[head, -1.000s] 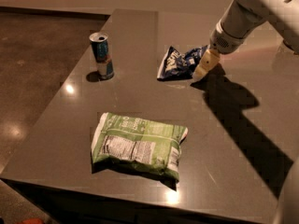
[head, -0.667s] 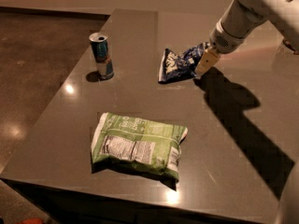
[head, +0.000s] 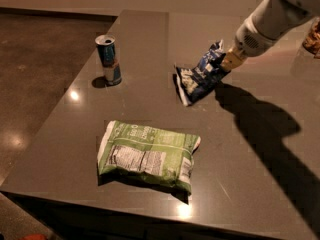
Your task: Move blue chip bag near green jalapeno chip bag
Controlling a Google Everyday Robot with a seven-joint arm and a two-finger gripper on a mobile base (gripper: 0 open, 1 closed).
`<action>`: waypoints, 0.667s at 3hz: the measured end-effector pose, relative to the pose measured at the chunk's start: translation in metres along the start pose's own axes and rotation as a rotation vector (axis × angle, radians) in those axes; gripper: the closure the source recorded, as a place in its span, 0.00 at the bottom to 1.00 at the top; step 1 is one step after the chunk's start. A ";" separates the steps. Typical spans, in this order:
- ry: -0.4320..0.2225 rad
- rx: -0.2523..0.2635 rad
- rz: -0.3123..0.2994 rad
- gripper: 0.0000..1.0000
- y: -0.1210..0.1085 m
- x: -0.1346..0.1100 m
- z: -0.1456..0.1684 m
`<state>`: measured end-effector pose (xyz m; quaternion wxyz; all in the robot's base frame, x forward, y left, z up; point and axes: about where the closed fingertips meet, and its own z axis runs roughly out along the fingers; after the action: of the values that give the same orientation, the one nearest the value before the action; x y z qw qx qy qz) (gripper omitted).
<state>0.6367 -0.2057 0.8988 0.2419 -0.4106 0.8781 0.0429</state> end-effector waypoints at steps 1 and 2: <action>-0.047 -0.038 0.003 1.00 0.027 0.012 -0.032; -0.082 -0.114 0.014 1.00 0.064 0.025 -0.060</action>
Offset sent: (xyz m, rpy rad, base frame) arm -0.1438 0.0138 0.0543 0.2250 0.0765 0.0852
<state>0.5521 -0.1983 0.9324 0.2533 -0.4156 0.8665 0.1113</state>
